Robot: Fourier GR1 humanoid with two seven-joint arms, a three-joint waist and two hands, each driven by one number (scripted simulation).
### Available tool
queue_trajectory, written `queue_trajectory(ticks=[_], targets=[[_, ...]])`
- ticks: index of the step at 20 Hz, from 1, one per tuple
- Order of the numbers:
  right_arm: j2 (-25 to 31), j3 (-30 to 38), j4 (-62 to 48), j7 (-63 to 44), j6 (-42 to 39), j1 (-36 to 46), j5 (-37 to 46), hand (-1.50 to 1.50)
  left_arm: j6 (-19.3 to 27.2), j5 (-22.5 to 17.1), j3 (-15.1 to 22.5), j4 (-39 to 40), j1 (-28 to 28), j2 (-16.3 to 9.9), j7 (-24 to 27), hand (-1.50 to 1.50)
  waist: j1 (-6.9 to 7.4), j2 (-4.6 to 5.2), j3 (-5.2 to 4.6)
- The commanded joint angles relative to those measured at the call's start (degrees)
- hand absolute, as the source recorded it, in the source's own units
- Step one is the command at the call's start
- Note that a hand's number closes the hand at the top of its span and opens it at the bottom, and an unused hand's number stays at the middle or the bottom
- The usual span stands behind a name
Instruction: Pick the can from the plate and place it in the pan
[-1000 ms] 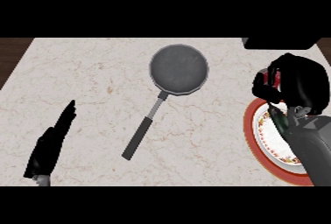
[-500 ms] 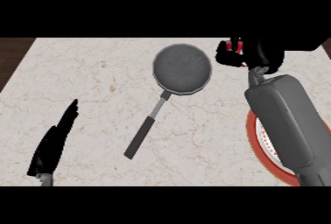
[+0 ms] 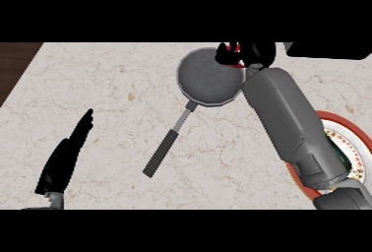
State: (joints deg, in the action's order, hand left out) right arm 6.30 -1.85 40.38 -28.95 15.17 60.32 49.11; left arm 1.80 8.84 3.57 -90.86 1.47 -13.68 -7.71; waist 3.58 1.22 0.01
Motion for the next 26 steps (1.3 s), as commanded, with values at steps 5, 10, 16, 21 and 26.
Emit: queue_trajectory(ticks=[5, 10, 16, 21, 26], targets=[[-1.3, 2.0, -19.5, 6.5, 0.3, 6.0, 0.4, 1.5, -0.5, 0.7, 1.1, -2.0, -1.1, 0.2, -0.6, 0.0, 2.2, 0.99, 0.04], [-5.7, 12.5, -21.4, 5.9, 0.6, 4.8, -10.5, -1.5, -0.7, 0.4, 0.5, 0.4, -2.5, 0.4, 0.8, 0.0, 2.45, 1.69, 0.13], [-6.3, 19.1, -21.3, 13.8, 6.0, 5.8, -16.9, -1.5, 0.0, 1.8, 2.1, -0.2, -1.3, 1.4, 0.4, 0.0, 2.88, 1.45, 0.15], [-6.3, 21.9, -18.9, 21.1, 17.4, 6.7, -19.3, -1.5, -2.3, -0.5, 0.3, -0.1, -3.5, -0.1, -1.4, 0.0, 2.73, 1.34, 0.13], [-4.5, 27.5, -18.0, 26.7, 24.1, 5.2, -23.2, -1.5, -1.6, -0.6, -0.7, 2.0, -2.0, 0.1, 1.1, 0.0, 1.23, 0.98, 0.06]])
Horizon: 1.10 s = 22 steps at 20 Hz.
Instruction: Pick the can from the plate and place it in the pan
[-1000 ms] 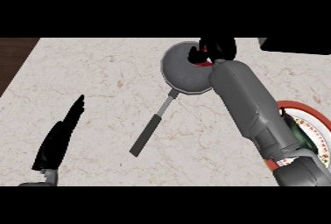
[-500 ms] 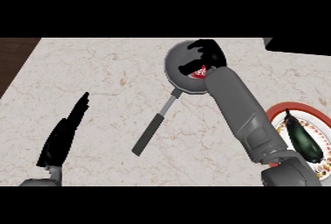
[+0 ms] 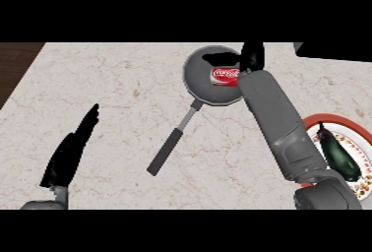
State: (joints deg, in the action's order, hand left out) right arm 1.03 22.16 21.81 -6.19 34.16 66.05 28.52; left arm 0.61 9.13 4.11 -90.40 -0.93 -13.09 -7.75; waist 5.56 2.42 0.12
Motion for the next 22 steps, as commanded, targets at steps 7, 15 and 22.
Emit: queue_trajectory(ticks=[7, 15, 22], targets=[[5.7, 10.3, 1.5, 11.5, 7.4, -4.3, -8.9, -1.5, 0.5, -0.1, -1.9, 0.2, 0.6, -0.5, -0.5, 0.0, -2.87, -1.23, -0.01], [11.4, 8.6, 4.3, 19.2, -0.9, -13.3, -10.9, -1.5, 1.9, 1.3, -2.1, -0.7, 3.4, 1.1, -1.2, 0.0, -5.0, -2.25, -0.09], [18.2, 7.4, 16.5, 17.7, -13.3, -26.4, -14.3, -1.5, -0.1, -0.3, -4.2, -0.3, 7.0, 0.0, 2.0, 0.0, -6.43, -2.76, -0.16]])
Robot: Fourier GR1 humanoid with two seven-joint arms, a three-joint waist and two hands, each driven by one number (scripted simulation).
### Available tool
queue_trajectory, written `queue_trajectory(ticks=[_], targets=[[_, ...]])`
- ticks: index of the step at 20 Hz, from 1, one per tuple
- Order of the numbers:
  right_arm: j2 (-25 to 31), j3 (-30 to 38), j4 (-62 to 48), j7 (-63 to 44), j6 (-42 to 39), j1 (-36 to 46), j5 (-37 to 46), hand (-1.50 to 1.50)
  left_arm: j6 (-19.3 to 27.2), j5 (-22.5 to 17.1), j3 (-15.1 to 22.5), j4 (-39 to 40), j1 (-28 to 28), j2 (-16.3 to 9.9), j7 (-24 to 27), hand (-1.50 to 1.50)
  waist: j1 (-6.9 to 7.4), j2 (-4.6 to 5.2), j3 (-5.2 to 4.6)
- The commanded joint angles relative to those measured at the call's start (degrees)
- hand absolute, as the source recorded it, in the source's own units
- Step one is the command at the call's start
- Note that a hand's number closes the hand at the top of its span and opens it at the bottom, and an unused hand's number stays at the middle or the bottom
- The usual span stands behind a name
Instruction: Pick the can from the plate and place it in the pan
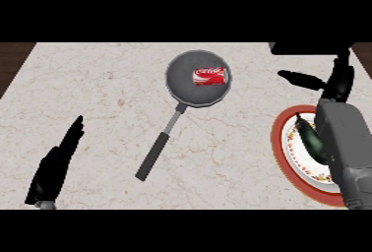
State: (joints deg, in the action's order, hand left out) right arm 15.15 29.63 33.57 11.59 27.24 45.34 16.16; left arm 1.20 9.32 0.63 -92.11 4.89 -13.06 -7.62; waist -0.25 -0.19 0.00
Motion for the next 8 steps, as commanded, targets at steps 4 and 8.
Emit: queue_trajectory(ticks=[4, 8], targets=[[3.7, -2.6, 13.5, -3.1, -8.7, -11.9, -3.7, -1.5, -1.0, 0.9, -1.5, 2.9, -0.7, -0.3, 1.8, 0.0, -0.27, 0.0, -0.03], [7.0, -3.0, 19.1, -5.7, -14.1, -15.5, -6.8, -1.5, -3.2, -0.9, -2.3, 0.2, -0.5, -0.4, -0.3, 0.0, 0.09, 0.08, -0.01]])
